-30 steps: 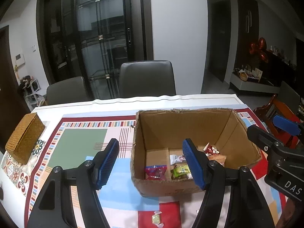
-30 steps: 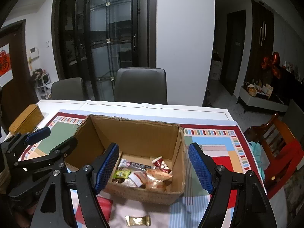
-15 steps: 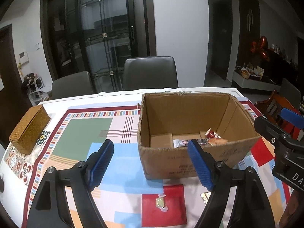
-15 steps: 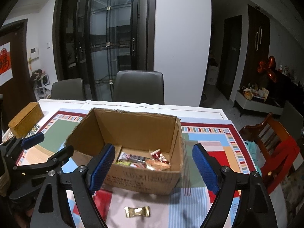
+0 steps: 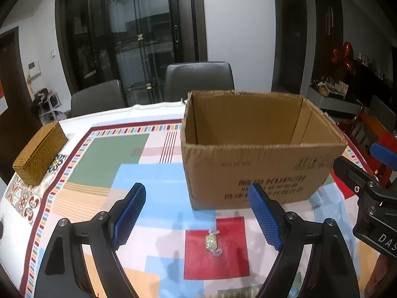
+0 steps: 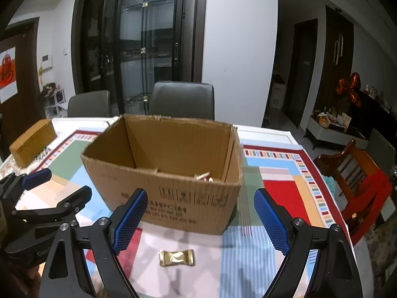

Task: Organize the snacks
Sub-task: 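Move both open tools back from the box toward the last two candies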

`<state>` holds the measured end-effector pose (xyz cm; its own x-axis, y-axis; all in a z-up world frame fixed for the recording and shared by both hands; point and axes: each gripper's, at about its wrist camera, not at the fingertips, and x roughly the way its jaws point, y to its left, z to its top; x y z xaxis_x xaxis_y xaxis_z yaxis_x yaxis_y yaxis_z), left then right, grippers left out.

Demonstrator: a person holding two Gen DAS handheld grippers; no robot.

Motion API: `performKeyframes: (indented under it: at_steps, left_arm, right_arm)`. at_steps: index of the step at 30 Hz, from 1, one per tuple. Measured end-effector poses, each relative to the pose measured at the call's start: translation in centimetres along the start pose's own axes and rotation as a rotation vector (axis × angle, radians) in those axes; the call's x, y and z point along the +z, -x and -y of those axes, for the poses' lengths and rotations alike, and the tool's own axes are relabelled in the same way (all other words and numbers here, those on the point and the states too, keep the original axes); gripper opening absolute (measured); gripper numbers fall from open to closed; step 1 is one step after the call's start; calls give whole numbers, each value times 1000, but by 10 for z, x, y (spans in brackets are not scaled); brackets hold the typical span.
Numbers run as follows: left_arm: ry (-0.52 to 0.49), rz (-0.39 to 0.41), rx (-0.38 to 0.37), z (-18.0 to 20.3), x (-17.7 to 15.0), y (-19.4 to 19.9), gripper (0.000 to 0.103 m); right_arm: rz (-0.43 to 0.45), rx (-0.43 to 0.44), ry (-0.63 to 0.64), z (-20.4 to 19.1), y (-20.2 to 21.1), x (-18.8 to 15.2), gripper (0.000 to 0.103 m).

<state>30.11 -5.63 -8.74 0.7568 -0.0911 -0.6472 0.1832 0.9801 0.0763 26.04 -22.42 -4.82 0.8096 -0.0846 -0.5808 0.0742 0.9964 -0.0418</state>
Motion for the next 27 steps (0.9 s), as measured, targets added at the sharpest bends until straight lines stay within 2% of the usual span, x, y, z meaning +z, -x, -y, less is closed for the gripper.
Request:
performKeyframes:
  at_steps: [16,27]
  left_arm:
    - [-44,-52,29,9,-46,-22,84]
    - [-36,-111,32,12,-69,-44,84]
  right_arm:
    - [-95,25,53,-8,-27,-53,88]
    - [-174,47,75,-14,-50,-79,88]
